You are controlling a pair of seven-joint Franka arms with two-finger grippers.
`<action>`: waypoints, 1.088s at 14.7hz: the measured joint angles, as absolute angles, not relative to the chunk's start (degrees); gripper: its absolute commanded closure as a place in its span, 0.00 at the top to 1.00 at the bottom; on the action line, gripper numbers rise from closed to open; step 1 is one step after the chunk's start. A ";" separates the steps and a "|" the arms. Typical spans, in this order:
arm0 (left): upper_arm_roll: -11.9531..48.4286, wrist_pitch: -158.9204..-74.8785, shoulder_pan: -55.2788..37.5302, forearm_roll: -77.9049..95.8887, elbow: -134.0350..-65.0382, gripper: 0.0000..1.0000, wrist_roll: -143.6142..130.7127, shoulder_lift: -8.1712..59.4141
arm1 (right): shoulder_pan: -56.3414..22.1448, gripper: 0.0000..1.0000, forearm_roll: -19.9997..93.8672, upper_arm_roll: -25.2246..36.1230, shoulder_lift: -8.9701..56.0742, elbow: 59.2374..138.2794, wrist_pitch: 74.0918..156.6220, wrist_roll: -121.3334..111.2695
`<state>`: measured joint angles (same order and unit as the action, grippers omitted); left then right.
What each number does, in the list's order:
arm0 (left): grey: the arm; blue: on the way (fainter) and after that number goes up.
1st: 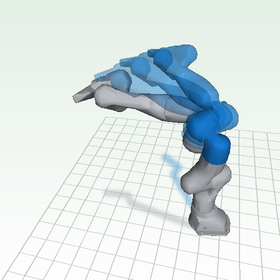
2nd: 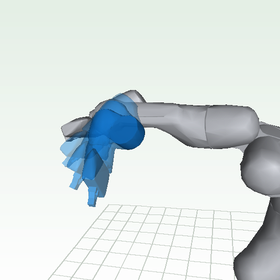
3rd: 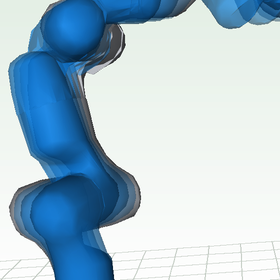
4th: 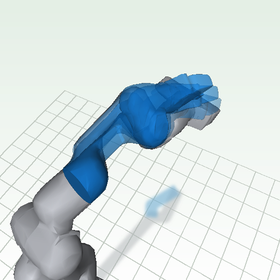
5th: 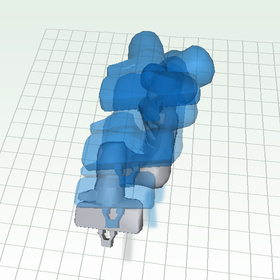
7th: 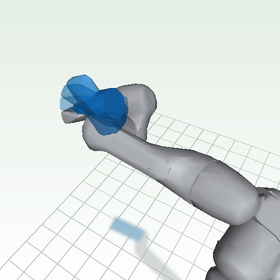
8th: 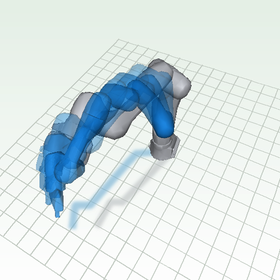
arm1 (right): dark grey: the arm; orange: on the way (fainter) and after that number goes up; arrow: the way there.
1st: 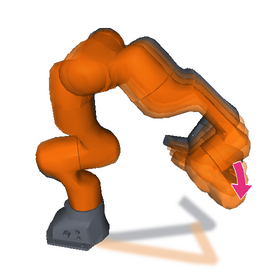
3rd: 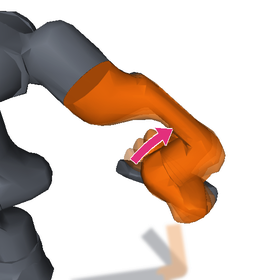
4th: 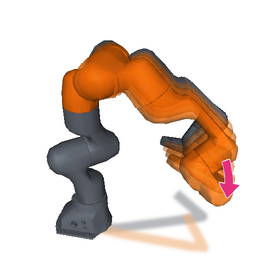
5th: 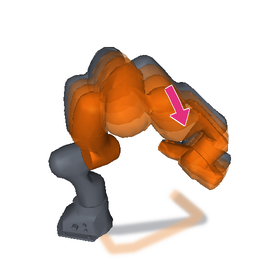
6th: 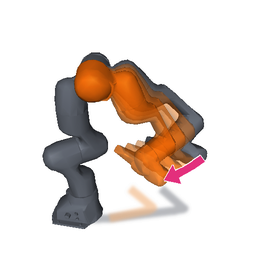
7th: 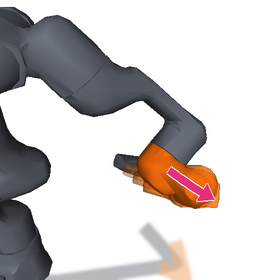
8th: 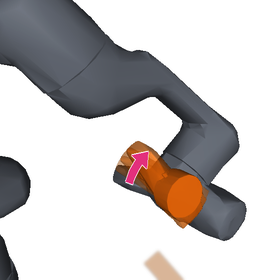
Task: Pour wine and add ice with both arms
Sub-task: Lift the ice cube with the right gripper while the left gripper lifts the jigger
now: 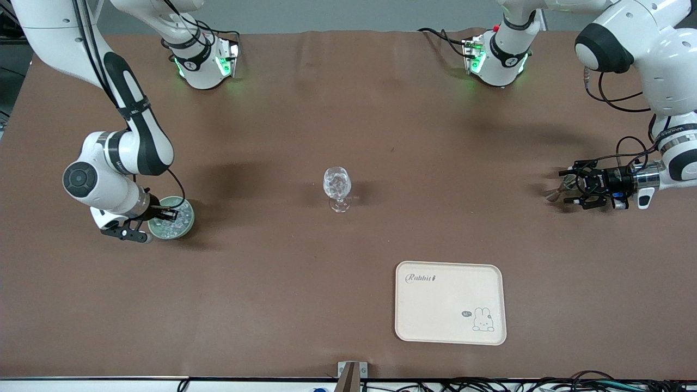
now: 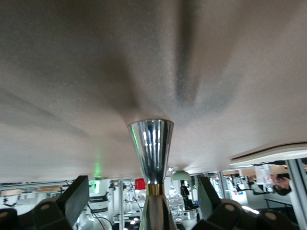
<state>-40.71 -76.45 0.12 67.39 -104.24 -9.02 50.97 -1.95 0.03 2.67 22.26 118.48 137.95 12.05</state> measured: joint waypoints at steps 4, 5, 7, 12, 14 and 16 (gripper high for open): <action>-40.27 -76.44 0.08 68.64 -105.32 1.00 -9.00 51.16 | -1.98 0.01 0.02 2.56 20.99 114.16 132.52 12.93; -40.26 -76.44 0.08 69.08 -105.51 1.00 -9.00 51.17 | -1.96 0.01 0.03 2.65 19.98 112.60 130.21 12.97; -40.24 -76.43 0.09 69.66 -105.81 0.99 -9.00 51.18 | -1.87 0.00 0.02 2.93 17.06 109.96 126.82 12.98; -40.24 -76.42 0.52 69.91 -105.96 0.89 -9.02 51.18 | -0.08 0.00 -0.05 3.26 10.30 104.70 120.20 12.06; -40.25 -76.34 0.80 70.02 -105.99 0.82 -9.07 51.18 | 0.57 0.00 -0.06 3.32 9.09 100.71 115.54 10.54; -40.24 -76.28 1.04 70.48 -106.01 0.81 -9.26 51.18 | 0.73 0.00 -0.07 3.94 8.68 95.75 108.97 9.85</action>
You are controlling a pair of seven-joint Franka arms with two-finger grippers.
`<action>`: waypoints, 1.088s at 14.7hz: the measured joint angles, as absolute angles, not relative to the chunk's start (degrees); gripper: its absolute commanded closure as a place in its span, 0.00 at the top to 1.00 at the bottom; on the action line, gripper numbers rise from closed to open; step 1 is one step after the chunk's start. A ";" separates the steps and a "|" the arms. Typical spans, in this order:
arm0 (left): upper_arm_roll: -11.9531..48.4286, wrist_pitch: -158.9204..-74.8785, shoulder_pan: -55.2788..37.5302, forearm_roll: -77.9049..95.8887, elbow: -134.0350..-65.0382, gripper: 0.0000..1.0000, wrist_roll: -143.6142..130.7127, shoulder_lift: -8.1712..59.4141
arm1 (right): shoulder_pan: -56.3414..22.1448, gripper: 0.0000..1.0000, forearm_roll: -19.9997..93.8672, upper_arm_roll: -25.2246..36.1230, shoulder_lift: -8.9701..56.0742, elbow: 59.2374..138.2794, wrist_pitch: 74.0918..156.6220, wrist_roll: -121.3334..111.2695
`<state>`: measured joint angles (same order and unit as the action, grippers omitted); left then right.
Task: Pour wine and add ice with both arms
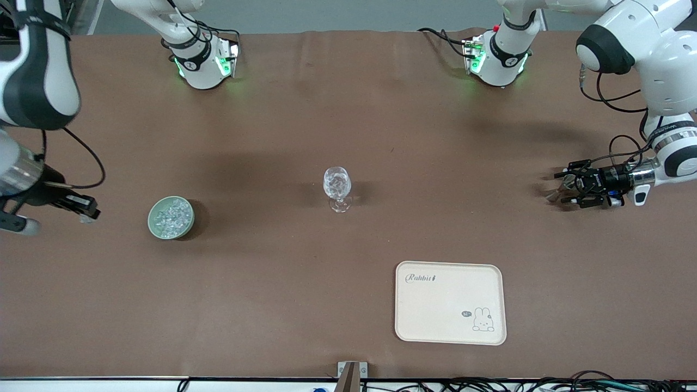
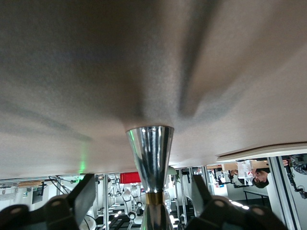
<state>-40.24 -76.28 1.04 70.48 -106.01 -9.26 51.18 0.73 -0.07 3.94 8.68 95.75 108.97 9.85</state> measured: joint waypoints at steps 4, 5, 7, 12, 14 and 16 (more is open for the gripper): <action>-40.25 -75.25 1.97 71.76 -106.06 0.71 -9.42 51.18 | 1.23 0.00 -0.08 5.00 8.31 86.09 96.70 6.71; -40.25 -75.10 2.08 72.10 -106.07 0.68 -9.99 51.18 | 1.32 0.00 -0.08 5.02 7.93 84.30 94.09 6.43; -40.24 -74.78 2.09 72.73 -106.06 0.67 -11.37 51.18 | 1.31 0.01 -0.07 4.98 6.27 82.18 90.68 6.27; -40.23 -74.53 2.07 73.16 -106.07 0.63 -11.70 51.18 | 1.31 0.01 -0.07 4.94 0.51 81.90 86.40 6.17; -40.23 -74.51 2.07 73.29 -106.07 0.52 -11.74 51.18 | 1.29 0.00 -0.07 4.83 0.25 82.35 86.40 6.14; -40.23 -74.49 2.07 73.30 -106.07 0.38 -11.75 51.18 | 1.22 0.00 -0.05 4.62 0.47 82.62 86.40 6.14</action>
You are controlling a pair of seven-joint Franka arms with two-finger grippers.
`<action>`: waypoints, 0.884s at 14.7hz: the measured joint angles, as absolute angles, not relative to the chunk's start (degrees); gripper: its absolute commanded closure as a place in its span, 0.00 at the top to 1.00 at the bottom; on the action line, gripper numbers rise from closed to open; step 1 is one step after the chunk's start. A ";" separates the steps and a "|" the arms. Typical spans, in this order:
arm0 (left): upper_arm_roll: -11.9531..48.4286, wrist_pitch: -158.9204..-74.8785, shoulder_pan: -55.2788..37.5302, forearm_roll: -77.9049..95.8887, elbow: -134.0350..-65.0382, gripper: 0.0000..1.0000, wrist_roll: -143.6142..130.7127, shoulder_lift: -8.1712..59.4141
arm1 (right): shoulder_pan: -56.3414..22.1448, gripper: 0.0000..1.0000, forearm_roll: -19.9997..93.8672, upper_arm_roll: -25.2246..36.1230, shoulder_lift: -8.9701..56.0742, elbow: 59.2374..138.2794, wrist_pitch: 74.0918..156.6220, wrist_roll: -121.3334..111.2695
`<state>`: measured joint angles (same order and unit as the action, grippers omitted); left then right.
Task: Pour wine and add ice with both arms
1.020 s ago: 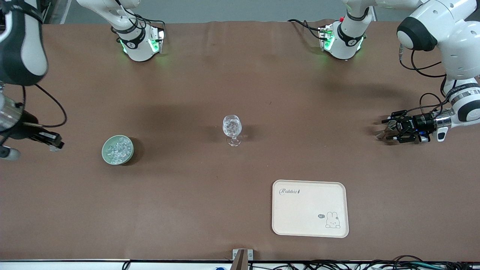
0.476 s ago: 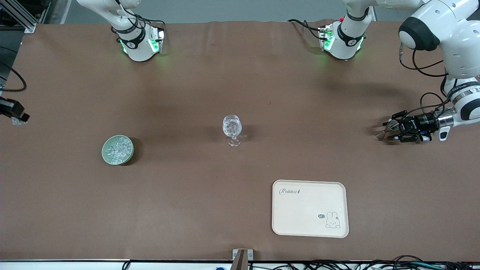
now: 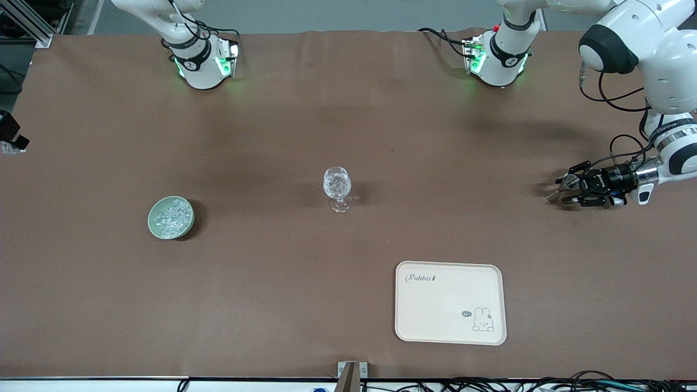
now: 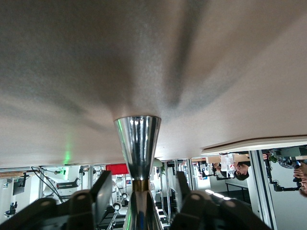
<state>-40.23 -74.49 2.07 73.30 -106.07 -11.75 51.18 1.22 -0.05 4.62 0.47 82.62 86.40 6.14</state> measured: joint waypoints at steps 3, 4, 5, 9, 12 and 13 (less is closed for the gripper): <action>-40.22 -74.46 2.07 73.30 -106.07 0.12 -11.76 51.18 | 1.19 0.00 0.00 4.38 0.51 82.74 86.15 6.14; -40.22 -74.45 2.07 73.30 -106.07 0.08 -11.78 51.18 | 1.19 0.00 0.00 4.37 0.51 82.75 85.87 6.14; -40.22 -74.29 2.07 73.30 -106.07 0.04 -11.81 51.18 | 1.19 0.00 0.00 4.43 0.51 82.77 85.63 6.14; -40.16 -72.56 2.05 73.35 -105.97 0.01 -14.51 51.18 | 1.20 0.00 0.00 4.63 0.40 82.77 84.70 6.12; -39.67 -69.83 2.03 74.07 -105.29 0.01 -16.74 51.17 | 1.20 0.00 0.00 4.63 0.34 82.77 84.68 6.04; -39.64 -69.51 2.07 74.39 -104.46 0.01 -18.57 51.16 | 1.20 0.00 0.00 4.64 0.31 82.77 84.69 6.03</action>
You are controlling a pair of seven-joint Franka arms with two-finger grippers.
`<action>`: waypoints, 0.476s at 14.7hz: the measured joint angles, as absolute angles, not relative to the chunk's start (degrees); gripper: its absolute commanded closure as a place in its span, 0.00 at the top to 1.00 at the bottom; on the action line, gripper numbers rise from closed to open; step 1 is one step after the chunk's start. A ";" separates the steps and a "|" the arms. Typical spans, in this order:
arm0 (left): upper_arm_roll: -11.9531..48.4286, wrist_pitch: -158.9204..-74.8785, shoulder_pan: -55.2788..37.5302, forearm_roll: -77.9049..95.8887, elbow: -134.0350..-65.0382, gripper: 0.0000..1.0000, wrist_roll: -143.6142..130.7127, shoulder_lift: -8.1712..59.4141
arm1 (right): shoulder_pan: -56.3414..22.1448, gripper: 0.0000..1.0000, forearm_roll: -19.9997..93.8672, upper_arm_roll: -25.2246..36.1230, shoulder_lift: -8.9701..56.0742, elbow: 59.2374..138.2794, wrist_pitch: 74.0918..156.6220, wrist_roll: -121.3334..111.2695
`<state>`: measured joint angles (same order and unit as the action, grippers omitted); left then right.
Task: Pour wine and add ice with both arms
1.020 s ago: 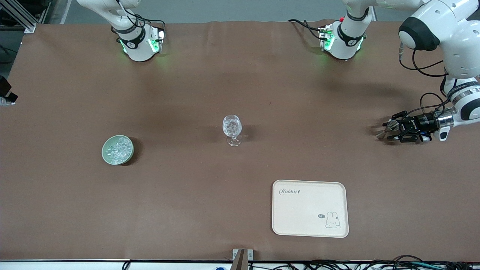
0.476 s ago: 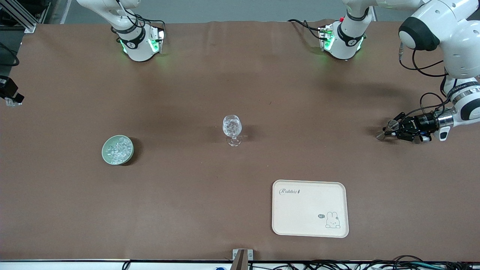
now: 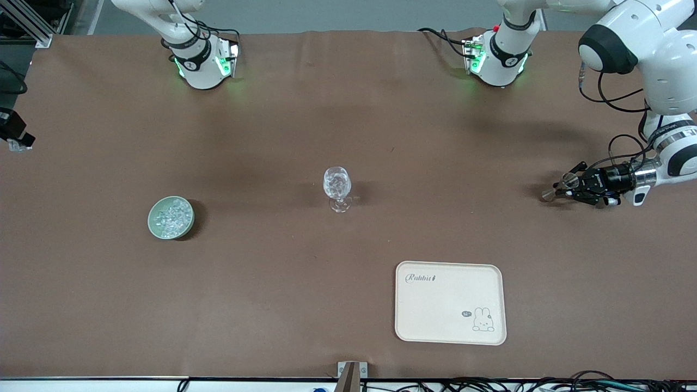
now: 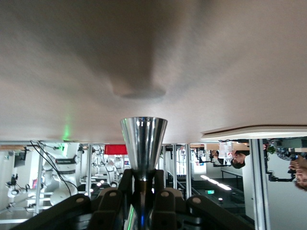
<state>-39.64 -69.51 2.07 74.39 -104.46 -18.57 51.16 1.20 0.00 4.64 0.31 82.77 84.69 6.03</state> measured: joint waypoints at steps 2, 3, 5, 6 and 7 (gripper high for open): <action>-39.64 -68.25 2.09 74.44 -101.83 0.00 -21.78 51.01 | 1.20 0.01 0.00 4.64 0.31 82.79 84.75 6.00; -39.65 -67.88 2.10 74.44 -100.65 0.00 -22.89 50.90 | 1.20 0.01 0.00 4.63 0.30 82.80 84.79 5.97; -39.72 -67.42 2.35 74.44 -99.82 0.00 -23.19 50.80 | 1.19 0.01 0.01 4.63 0.25 83.05 85.09 5.93; -39.73 -67.06 2.57 74.44 -99.75 0.00 -22.77 50.80 | 1.19 0.00 0.01 4.63 0.00 83.65 85.86 5.92; -39.74 -66.33 2.73 74.44 -99.66 0.00 -21.85 50.78 | 1.19 0.00 0.01 4.63 -0.61 84.89 87.00 5.92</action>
<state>-39.74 -66.33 2.73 74.44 -99.66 -21.85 50.78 1.19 0.01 4.63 -0.61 84.89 87.00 5.92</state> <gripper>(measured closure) 0.789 0.771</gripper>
